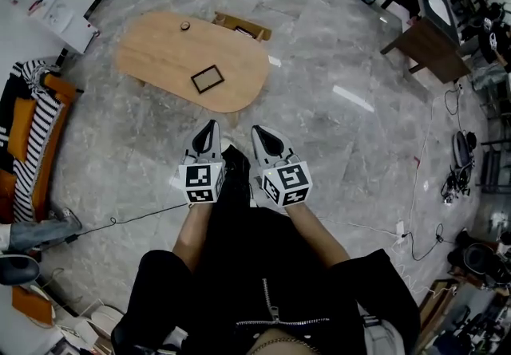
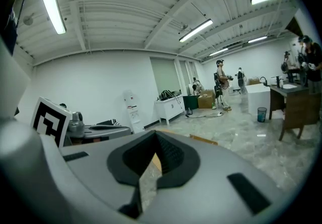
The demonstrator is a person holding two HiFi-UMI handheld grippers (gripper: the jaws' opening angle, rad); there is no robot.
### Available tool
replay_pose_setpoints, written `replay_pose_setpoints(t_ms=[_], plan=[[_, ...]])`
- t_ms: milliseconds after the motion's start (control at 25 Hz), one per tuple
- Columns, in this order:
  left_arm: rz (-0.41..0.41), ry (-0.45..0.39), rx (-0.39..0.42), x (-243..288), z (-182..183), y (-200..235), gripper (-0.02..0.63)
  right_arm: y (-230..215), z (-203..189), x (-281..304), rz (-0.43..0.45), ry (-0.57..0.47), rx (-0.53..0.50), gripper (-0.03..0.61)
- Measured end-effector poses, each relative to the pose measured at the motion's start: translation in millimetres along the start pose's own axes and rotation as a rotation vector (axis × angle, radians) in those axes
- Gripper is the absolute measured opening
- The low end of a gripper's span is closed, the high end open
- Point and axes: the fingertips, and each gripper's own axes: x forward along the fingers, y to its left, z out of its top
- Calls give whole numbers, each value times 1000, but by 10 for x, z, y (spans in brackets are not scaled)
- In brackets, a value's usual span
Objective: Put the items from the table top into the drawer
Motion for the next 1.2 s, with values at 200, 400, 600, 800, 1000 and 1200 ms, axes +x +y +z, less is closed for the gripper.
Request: replay_pose_setpoints(t_ms=[200,400,600,800,1000,1200], plan=[[0,4,-30,538,67,230,14,-163,51,589,28,40,4,8],[-2,38,-55,1035,140,608,15,-268,197,1287,60,88,-8,8],[3,46,-77,1540,313,1046,15,-388,460,1964,82,120,-18,8],[-9,79,-88,1929,301,1311,15,-522,496,2429,84,174,-22,8],[-2,95,-108,2156,279,1544,15,-636,506,2749,75,217,-45,8],[43,98,-143,2184,224,1746,15,-615,465,2856,91,239,-41,8]])
